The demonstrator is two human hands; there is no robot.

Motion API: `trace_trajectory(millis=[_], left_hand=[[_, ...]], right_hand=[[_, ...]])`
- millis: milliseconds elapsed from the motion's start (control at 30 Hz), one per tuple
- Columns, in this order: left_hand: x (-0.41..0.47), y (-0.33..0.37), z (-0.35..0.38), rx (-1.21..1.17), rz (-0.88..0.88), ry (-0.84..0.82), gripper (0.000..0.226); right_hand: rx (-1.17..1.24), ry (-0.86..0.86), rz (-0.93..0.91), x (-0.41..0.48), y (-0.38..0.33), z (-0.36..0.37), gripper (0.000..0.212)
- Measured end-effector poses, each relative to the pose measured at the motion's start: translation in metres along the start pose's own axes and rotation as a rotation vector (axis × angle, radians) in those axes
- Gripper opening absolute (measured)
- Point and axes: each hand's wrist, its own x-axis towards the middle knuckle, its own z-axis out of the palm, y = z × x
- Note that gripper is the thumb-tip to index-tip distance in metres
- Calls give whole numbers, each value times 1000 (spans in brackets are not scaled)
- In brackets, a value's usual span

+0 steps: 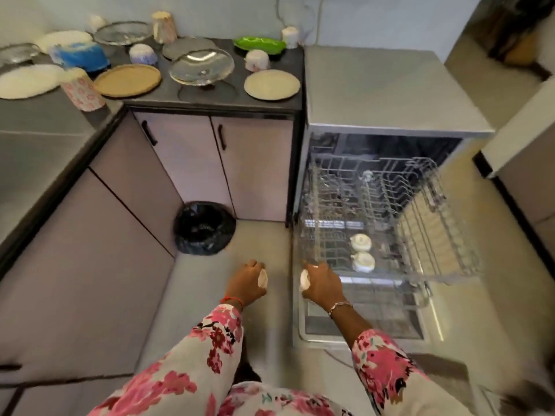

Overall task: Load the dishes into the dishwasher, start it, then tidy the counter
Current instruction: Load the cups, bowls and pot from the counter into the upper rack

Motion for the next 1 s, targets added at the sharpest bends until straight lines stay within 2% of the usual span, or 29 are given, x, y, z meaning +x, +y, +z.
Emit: trace_trajectory(millis=[200,433,667,833,1000], left_hand=[[-44,76,72,-32,27,-60,53],[-43,116,96,38,113,-140,59],[22,141,93,37,147,-139,59],[92,161,79,-25,140,-101,53],[150,168,62,-31,142,-113,52]], right_hand=[[-24,-4,47,-70,91,12,63],[34,3,159,-94,146,19,65],[47,-13,198,-52,176,-2,68],[55,25,205,10,196,-35,76],[72,70,235,69,206,-70,70]])
